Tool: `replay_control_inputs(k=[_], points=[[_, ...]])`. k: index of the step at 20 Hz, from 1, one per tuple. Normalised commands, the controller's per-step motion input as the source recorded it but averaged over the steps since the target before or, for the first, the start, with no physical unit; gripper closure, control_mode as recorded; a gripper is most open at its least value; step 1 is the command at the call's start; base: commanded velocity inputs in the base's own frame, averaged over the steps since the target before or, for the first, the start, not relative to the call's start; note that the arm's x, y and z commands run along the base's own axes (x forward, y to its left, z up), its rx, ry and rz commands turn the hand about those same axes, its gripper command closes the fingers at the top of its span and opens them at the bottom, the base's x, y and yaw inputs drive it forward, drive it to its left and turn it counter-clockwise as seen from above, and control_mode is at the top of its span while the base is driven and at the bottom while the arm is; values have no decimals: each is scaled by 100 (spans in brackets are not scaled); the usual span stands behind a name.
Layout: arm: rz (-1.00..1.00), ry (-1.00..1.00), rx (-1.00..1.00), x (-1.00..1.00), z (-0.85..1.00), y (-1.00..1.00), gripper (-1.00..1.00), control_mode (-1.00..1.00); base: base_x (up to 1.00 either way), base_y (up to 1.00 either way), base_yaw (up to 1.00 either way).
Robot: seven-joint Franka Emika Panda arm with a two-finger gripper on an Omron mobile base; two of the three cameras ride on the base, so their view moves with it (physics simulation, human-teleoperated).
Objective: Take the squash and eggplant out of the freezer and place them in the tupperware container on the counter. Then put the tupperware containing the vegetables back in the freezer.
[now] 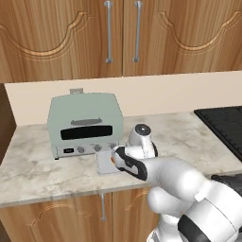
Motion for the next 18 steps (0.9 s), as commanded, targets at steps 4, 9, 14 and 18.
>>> replay_control_inputs(k=[4, 9, 14, 18], points=[[-4, 6, 0, 17, -36, 0, 100, -100, 0, 0, 0], [-1, 1, 0, -42, -11, -4, -100, -100, 0, 0, 0], [-3, 0, 0, -32, 9, -34, -100, -100, 0, 0, 0], [-1, 0, 0, -3, 57, -23, -100, -100, 0, 0, 0]])
